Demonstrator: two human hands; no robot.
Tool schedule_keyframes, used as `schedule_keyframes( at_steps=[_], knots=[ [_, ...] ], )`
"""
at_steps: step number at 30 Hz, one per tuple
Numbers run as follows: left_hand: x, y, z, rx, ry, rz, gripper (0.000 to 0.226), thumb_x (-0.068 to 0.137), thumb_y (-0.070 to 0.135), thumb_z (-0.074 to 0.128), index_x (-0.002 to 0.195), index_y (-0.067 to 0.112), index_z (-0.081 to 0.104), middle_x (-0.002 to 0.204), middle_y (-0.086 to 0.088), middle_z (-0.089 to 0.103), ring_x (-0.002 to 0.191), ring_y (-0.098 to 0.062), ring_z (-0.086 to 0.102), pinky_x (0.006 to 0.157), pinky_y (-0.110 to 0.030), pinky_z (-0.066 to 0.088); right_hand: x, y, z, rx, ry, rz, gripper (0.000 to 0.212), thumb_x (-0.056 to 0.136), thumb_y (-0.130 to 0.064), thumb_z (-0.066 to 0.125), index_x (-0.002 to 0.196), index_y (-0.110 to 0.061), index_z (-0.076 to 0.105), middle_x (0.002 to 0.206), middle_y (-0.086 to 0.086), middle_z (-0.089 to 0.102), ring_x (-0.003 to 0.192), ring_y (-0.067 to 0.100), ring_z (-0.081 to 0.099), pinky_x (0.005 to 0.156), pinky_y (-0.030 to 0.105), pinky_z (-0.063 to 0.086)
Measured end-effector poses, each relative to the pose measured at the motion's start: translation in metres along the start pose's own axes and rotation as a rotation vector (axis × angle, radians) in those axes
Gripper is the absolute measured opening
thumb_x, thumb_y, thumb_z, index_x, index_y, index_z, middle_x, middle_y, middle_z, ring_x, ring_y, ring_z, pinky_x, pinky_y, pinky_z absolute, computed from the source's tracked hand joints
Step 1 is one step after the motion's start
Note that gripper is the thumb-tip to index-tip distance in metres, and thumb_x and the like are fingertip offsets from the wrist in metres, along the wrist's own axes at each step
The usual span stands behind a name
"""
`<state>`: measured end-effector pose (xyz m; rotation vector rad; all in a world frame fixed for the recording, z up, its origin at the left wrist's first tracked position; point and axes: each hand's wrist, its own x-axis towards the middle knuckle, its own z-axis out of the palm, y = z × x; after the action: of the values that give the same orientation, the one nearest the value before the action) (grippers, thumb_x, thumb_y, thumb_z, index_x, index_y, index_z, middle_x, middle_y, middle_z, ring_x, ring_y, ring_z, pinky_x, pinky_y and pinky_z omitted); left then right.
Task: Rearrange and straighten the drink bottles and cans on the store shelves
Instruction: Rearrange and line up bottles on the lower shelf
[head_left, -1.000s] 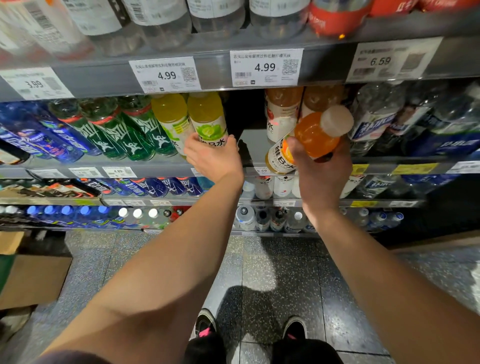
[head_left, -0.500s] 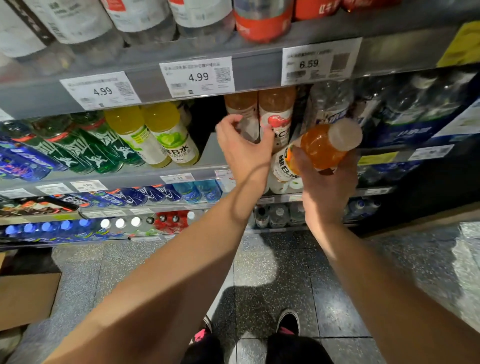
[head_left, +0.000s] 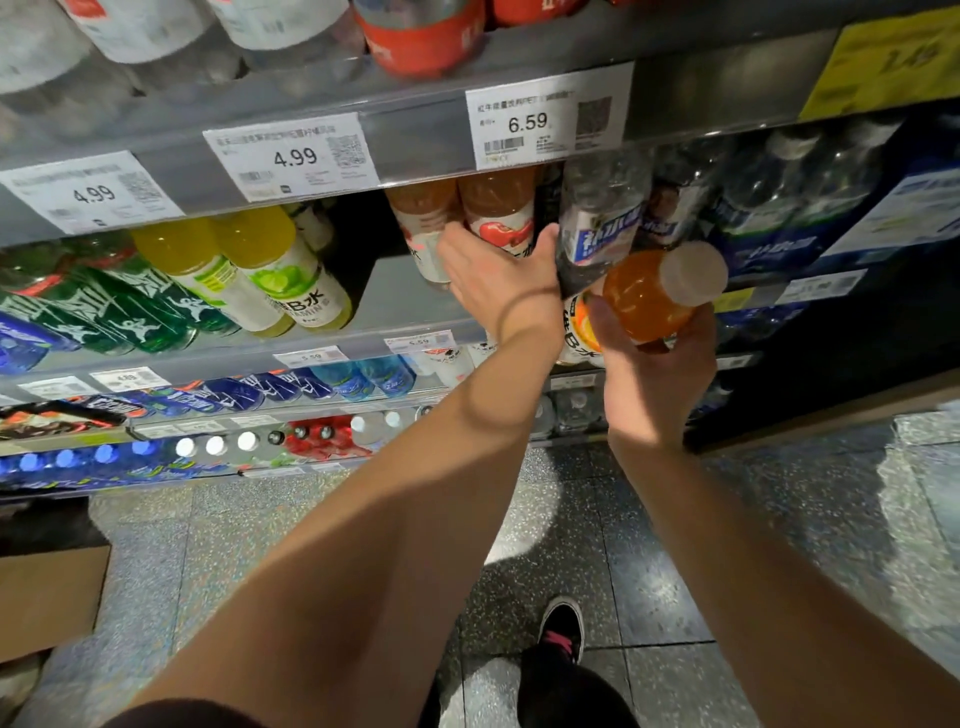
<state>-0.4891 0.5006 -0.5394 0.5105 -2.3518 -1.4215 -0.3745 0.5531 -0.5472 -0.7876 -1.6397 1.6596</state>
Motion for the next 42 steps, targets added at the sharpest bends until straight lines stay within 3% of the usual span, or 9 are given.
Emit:
schedule_keyframes(
  at_steps=[5,10,17,21,24,27,30,37,42],
  knots=[
    [0.005,0.009,0.011,0.027,0.034,-0.064,0.061,0.063,0.03,0.09,0.103,-0.001,0.055,0.113,-0.018,0.057,0.113,-0.034,0.052,0.097,-0.041,0.035,0.01,0.003,-0.008,-0.06,0.007,0.062,0.054,0.065,-0.024,0.091,0.098,-0.045,0.053,0.086,-0.04,0.063,0.084,-0.014,0.061,0.075,0.005,0.044],
    [0.007,0.004,0.008,-0.002,-0.039,-0.022,0.049,0.059,0.03,0.088,0.086,0.011,0.052,0.094,-0.007,0.053,0.091,-0.028,0.057,0.087,-0.04,0.047,0.012,-0.005,-0.009,-0.12,-0.004,0.039,0.056,0.066,-0.023,0.091,0.103,-0.037,0.052,0.092,-0.028,0.06,0.082,-0.02,0.059,0.077,0.001,0.043],
    [-0.011,-0.014,-0.063,-0.186,-0.086,0.082,0.059,0.063,0.013,0.09,0.111,0.017,0.056,0.109,0.0,0.057,0.093,0.008,0.055,0.086,-0.008,0.043,0.005,-0.021,0.018,-0.203,-0.07,-0.048,0.099,0.057,-0.07,0.079,0.13,-0.008,0.055,0.12,0.006,0.066,0.11,0.02,0.064,0.098,0.04,0.051],
    [0.0,-0.038,-0.105,-0.138,-0.045,0.059,0.067,0.064,0.022,0.092,0.12,0.012,0.057,0.114,0.0,0.058,0.103,-0.01,0.057,0.093,-0.025,0.048,0.001,-0.026,0.038,-0.116,-0.171,-0.066,0.076,0.063,-0.059,0.084,0.122,-0.023,0.052,0.108,-0.004,0.066,0.103,0.01,0.065,0.094,0.034,0.052],
    [0.018,-0.047,-0.123,-0.115,-0.026,0.044,0.067,0.065,0.028,0.09,0.121,0.016,0.057,0.116,0.0,0.061,0.106,-0.015,0.058,0.092,-0.024,0.048,-0.003,-0.03,0.055,-0.163,-0.191,-0.167,0.057,0.073,-0.046,0.082,0.117,-0.03,0.049,0.104,-0.005,0.065,0.096,0.002,0.064,0.088,0.026,0.053],
    [0.046,-0.05,-0.13,-0.091,-0.044,0.031,0.062,0.063,0.032,0.088,0.115,0.016,0.06,0.11,0.0,0.064,0.099,-0.015,0.061,0.085,-0.021,0.05,-0.002,-0.034,0.073,-0.196,-0.175,-0.195,0.049,0.073,-0.047,0.082,0.109,-0.038,0.05,0.102,-0.004,0.066,0.095,0.006,0.065,0.087,0.033,0.053],
    [0.07,-0.052,-0.131,-0.062,-0.088,0.057,0.058,0.058,0.035,0.084,0.109,0.018,0.061,0.105,-0.001,0.066,0.095,-0.018,0.065,0.083,-0.032,0.053,-0.001,-0.032,0.088,-0.247,-0.214,-0.168,0.054,0.071,-0.049,0.081,0.112,-0.026,0.055,0.106,0.0,0.067,0.097,0.014,0.064,0.087,0.038,0.052],
    [0.092,-0.049,-0.122,0.047,-0.158,0.039,0.052,0.061,0.026,0.089,0.095,0.015,0.052,0.105,-0.007,0.062,0.089,-0.019,0.057,0.076,-0.025,0.041,0.01,-0.029,0.112,-0.482,-0.275,-0.219,0.082,0.073,-0.069,0.07,0.129,-0.012,0.053,0.125,0.008,0.062,0.115,0.025,0.059,0.1,0.041,0.046],
    [0.094,-0.055,-0.117,0.014,-0.146,-0.024,0.05,0.061,0.026,0.088,0.095,0.018,0.053,0.107,-0.005,0.064,0.09,-0.018,0.06,0.079,-0.031,0.049,0.009,-0.039,0.121,-0.469,-0.245,-0.232,0.079,0.075,-0.046,0.083,0.129,0.003,0.053,0.124,0.02,0.062,0.114,0.03,0.058,0.098,0.031,0.045]
  ],
)
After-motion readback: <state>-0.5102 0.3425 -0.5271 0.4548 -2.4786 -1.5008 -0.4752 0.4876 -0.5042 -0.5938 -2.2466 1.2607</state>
